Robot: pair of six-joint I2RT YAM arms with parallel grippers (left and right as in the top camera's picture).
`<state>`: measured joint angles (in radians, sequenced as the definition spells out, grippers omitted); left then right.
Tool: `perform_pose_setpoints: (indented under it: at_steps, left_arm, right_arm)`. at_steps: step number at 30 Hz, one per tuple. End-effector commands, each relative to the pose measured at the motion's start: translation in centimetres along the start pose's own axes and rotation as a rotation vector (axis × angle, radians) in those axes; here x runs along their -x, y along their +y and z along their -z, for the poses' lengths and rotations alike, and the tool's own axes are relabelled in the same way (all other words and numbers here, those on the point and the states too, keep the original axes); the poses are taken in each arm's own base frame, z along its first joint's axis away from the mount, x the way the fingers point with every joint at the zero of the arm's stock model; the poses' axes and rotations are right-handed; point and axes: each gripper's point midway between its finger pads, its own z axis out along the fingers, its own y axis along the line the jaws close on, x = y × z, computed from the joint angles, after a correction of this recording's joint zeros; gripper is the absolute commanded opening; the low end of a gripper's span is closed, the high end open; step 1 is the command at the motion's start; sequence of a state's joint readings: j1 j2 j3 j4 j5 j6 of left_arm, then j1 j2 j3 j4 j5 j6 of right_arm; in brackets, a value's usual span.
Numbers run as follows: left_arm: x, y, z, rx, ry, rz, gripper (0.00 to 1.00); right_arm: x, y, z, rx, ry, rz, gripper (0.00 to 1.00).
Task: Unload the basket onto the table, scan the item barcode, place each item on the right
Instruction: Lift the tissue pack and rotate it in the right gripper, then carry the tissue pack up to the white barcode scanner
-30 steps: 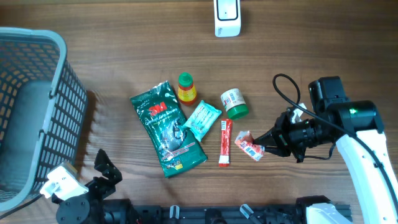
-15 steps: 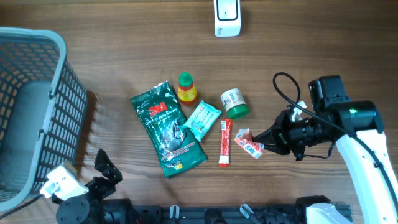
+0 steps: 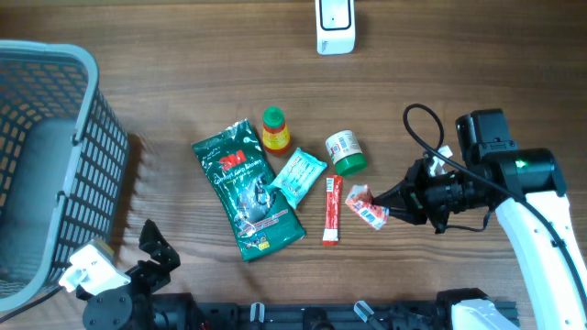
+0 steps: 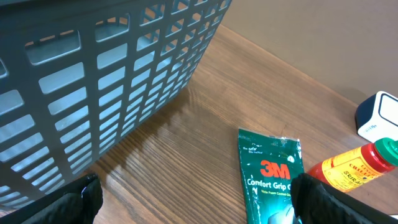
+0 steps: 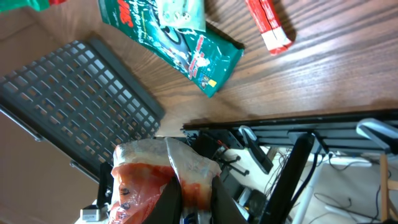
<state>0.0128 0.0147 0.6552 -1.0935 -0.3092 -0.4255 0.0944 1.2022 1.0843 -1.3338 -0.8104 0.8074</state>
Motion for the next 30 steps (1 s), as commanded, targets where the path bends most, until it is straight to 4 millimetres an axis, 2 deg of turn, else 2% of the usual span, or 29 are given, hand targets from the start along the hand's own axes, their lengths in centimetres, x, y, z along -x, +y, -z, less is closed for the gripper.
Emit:
perform_pose_setpoints:
  at_steps: [1, 5, 9, 20, 24, 27, 30]
  left_arm:
    - [0.0, -0.2, 0.1, -0.014, -0.004, 0.009, 1.00]
    - [0.0, -0.2, 0.1, -0.014, -0.003, 0.009, 1.00]
    - [0.0, -0.2, 0.1, -0.014, -0.003, 0.009, 1.00]
    - [0.0, -0.2, 0.1, -0.014, -0.003, 0.009, 1.00]
    - [0.0, -0.2, 0.1, -0.014, -0.004, 0.009, 1.00]
    - [0.0, -0.2, 0.1, -0.014, -0.003, 0.009, 1.00]
    - [0.0, -0.2, 0.1, -0.014, -0.003, 0.009, 1.00]
  right_arm:
    - [0.7, 0.6, 0.3, 0.013, -0.045, 0.031, 0.04]
    - [1.0, 0.9, 0.3, 0.022, -0.057, 0.046, 0.04]
    - [2.8, 1.1, 0.5, 0.010, -0.140, 0.094, 0.04]
    - [10.3, 2.1, 3.0, -0.077, -0.538, 0.238, 0.04]
    - [12.2, 4.5, 3.6, -0.075, -0.611, 0.503, 0.04]
    - [13.8, 6.0, 3.6, -0.054, -0.653, 0.563, 0.05]
    - [16.3, 7.6, 3.3, -0.040, -0.704, 0.611, 0.04]
